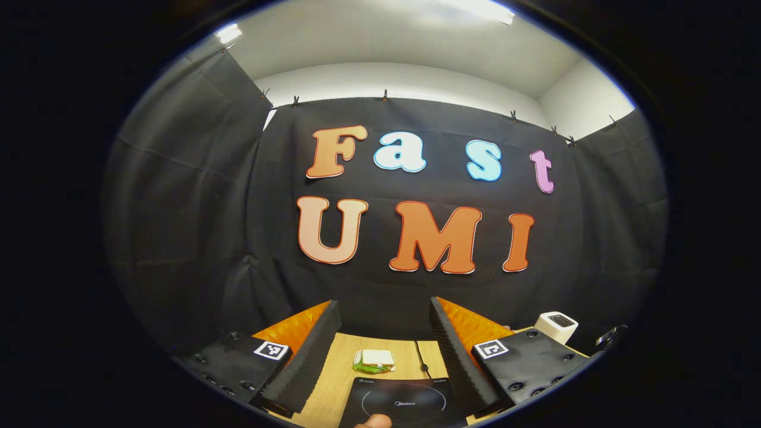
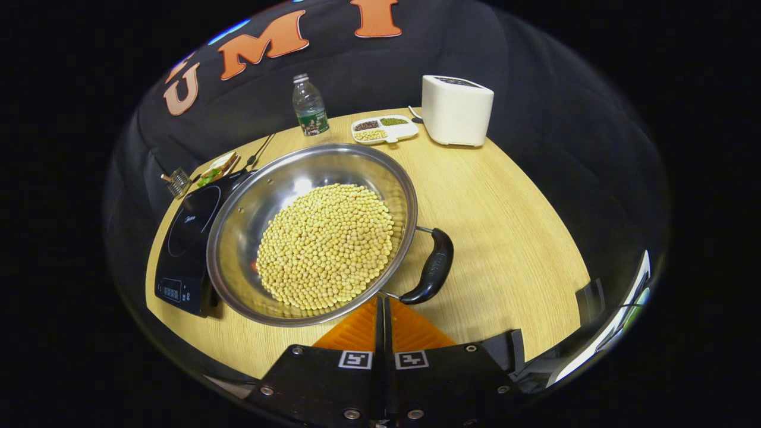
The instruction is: First push the handle of the pot to place it horizontally, then grasp the pot with both hands and set it on the induction cooktop.
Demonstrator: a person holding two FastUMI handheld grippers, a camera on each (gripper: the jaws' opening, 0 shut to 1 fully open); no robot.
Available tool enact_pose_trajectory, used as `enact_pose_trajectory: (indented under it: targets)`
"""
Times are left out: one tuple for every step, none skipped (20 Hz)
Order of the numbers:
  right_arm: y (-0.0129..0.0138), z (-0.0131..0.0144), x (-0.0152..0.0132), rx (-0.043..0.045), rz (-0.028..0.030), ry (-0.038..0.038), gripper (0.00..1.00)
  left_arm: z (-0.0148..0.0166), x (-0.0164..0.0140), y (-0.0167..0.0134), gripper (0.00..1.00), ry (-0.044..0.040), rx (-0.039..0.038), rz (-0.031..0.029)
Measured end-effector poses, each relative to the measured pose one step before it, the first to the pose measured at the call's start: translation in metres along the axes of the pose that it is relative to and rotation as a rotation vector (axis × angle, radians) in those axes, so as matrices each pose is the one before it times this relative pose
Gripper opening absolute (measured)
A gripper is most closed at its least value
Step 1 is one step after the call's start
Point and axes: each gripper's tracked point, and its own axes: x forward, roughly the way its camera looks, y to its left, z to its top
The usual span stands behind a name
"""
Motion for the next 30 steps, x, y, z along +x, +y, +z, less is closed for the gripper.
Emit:
enact_pose_trajectory:
  targets:
    - [-0.00227,0.00172,0.00107,0.00546,-0.00392,-0.00075,0.00,-0.00059,0.00046,0.00051,0.98,-0.00017,0.00180,0.00180]
    - [-0.00161,0.00252,0.00098,0.00382,-0.00456,-0.00063,0.00,-0.00045,0.00041,-0.00028,0.99,0.00081,0.00129,0.00002]
    - [-0.00269,0.00184,0.00139,0.00148,-0.00441,-0.00198,0.00,-0.00054,-0.00020,0.00030,0.99,0.00173,0.00034,0.00030]
    - [-0.00114,0.00152,0.00053,0.00243,-0.00325,-0.00136,0.00,-0.00027,0.00016,-0.00006,0.99,0.00311,-0.00058,0.00014]
    - [-0.00144,0.00155,0.00079,0.00281,-0.00072,0.00011,0.00,-0.00030,0.00017,-0.00078,0.99,0.00223,-0.00028,-0.00230]
    - [-0.00105,0.00175,0.00046,0.00188,0.00050,0.00055,0.00,0.00001,0.00028,0.00004,0.98,0.00092,0.00116,-0.00161]
    - [-0.00164,0.00127,0.00069,0.00333,0.00028,-0.00018,0.00,0.00013,0.00092,0.00044,0.99,-0.00047,0.00083,0.00021]
    - [-0.00051,0.00210,0.00221,0.00552,0.00012,-0.00046,0.00,0.00065,0.00057,-0.00050,0.99,-0.00084,0.00043,-0.00044]
    - [-0.00174,0.00188,0.00052,0.00973,0.00099,-0.00097,0.00,-0.00010,0.00077,-0.00037,0.99,-0.00039,-0.00004,0.00035]
    - [-0.00139,0.00228,0.00091,0.01183,0.00176,-0.00152,0.00,-0.00059,0.00183,-0.00057,0.98,0.00104,-0.00075,-0.00066]
    - [-0.00233,0.00143,0.00027,0.01006,0.00253,-0.00071,0.00,-0.00212,0.00213,-0.00064,0.98,0.00435,0.00018,-0.00113]
    - [-0.00088,0.00181,0.00062,0.00938,0.00085,-0.00016,0.00,-0.00189,0.00183,-0.00079,0.98,0.00472,0.00092,0.00049]
    - [-0.00202,0.00180,0.00136,0.00623,-0.00185,-0.00115,0.00,-0.00023,-0.00016,-0.00008,0.99,0.00229,0.00152,0.00137]
    - [-0.00157,0.00257,0.00144,0.00205,-0.00502,-0.00271,0.00,-0.00068,0.00125,0.00107,0.99,0.00057,0.00048,0.00334]
    - [-0.00178,0.00176,0.00133,-0.00185,-0.00606,-0.00230,0.00,0.00089,0.00075,0.00081,0.99,0.00018,-0.00175,0.00104]
    - [-0.00008,0.00226,0.00193,-0.00076,-0.00609,-0.00287,0.00,-0.00069,0.00067,-0.00032,0.99,0.00057,-0.00193,0.00106]
    - [-0.00100,0.00192,0.00177,0.00052,-0.00354,-0.00129,0.00,-0.00145,0.00035,0.00029,0.99,0.00154,-0.00087,0.00031]
    - [-0.00033,0.00210,0.00129,0.00341,-0.00118,-0.00033,0.00,-0.00133,0.00157,0.00042,0.99,0.00177,-0.00078,-0.00011]
    - [-0.00168,0.00210,0.00077,0.00494,0.00013,-0.00081,0.00,-0.00086,0.00047,-0.00044,0.99,0.00214,0.00014,0.00111]
    - [-0.00109,0.00241,0.00147,0.00530,-0.00030,-0.00128,0.00,-0.00038,0.00171,0.00072,0.98,0.00211,0.00067,0.00150]
    - [-0.00102,0.00187,0.00155,0.00481,-0.00132,-0.00117,0.00,-0.00174,0.00098,0.00069,0.98,0.00307,0.00020,0.00100]
    - [-0.00095,0.00237,0.00191,0.00267,-0.00287,-0.00143,0.00,-0.00154,0.00147,-0.00015,0.97,0.00306,-0.00130,0.00108]
    - [-0.00150,0.00231,0.00190,0.00135,-0.00292,-0.00170,0.00,-0.00227,0.00123,-0.00063,0.97,0.00342,-0.00216,0.00054]
    - [-0.00057,0.00235,0.00147,0.00404,-0.00298,-0.00330,0.00,-0.00172,0.00136,0.00020,0.97,0.00416,-0.00145,-0.00030]
    - [-0.00060,0.00266,0.00167,0.00256,-0.00118,-0.00312,0.00,-0.00295,0.00152,-0.00022,0.97,0.00612,0.00117,0.00055]
    - [-0.00103,0.00169,0.00126,0.00054,-0.00074,-0.00315,0.00,-0.00243,0.00130,0.00024,0.97,0.00542,0.00291,0.00169]
    - [-0.00047,0.00221,0.00128,0.00121,-0.00218,-0.00238,0.00,-0.00112,0.00149,0.00081,0.97,0.00400,0.00322,0.00215]
    - [-0.00204,0.00152,0.00222,-0.00163,-0.00762,-0.00139,0.00,-0.00090,0.00235,0.00067,0.98,0.00300,0.00107,0.00206]
    - [-0.00378,0.00105,0.00354,-0.00841,-0.01488,-0.00095,0.00,-0.00127,0.00123,-0.00091,0.99,0.00166,-0.00131,-0.00035]
    - [-0.00466,0.00161,0.00387,-0.01199,-0.01558,-0.00470,0.00,-0.00078,0.00097,-0.00083,0.99,0.00119,-0.00161,-0.00114]
